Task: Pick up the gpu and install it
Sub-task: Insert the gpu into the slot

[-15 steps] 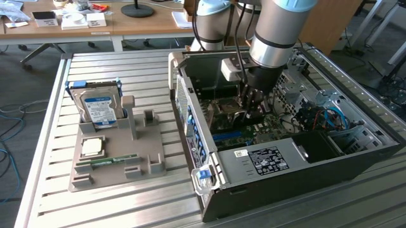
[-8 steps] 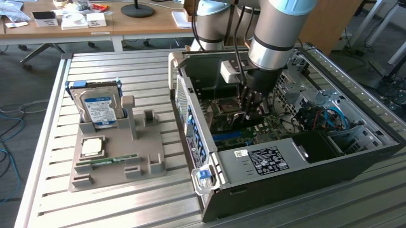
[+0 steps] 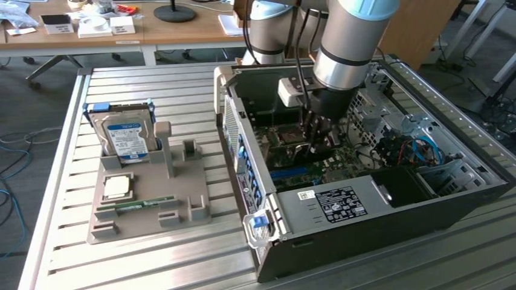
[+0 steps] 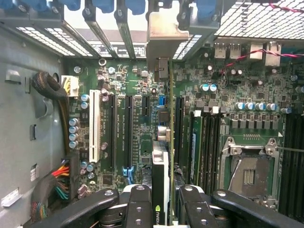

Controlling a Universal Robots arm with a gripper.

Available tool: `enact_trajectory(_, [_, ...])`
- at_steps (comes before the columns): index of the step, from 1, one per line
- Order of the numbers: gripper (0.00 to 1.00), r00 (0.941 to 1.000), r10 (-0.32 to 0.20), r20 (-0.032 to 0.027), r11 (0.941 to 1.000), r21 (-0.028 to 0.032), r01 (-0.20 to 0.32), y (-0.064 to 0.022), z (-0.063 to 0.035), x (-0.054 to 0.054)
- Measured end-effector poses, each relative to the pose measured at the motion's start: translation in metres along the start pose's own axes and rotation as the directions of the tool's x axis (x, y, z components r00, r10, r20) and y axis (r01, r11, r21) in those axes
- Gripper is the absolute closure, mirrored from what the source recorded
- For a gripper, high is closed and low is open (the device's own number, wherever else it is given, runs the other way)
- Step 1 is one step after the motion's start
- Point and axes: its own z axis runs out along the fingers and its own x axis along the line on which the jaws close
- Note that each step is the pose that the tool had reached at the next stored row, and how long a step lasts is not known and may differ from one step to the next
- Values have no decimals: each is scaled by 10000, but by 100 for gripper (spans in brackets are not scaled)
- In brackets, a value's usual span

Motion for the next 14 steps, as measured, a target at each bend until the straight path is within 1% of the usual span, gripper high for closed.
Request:
enact_trajectory(6, [73, 10000, -1, -1, 10000, 3, 1, 43, -1, 0])
enact_trajectory(14, [73, 10000, 0, -1, 10000, 3, 0, 46, 1, -18])
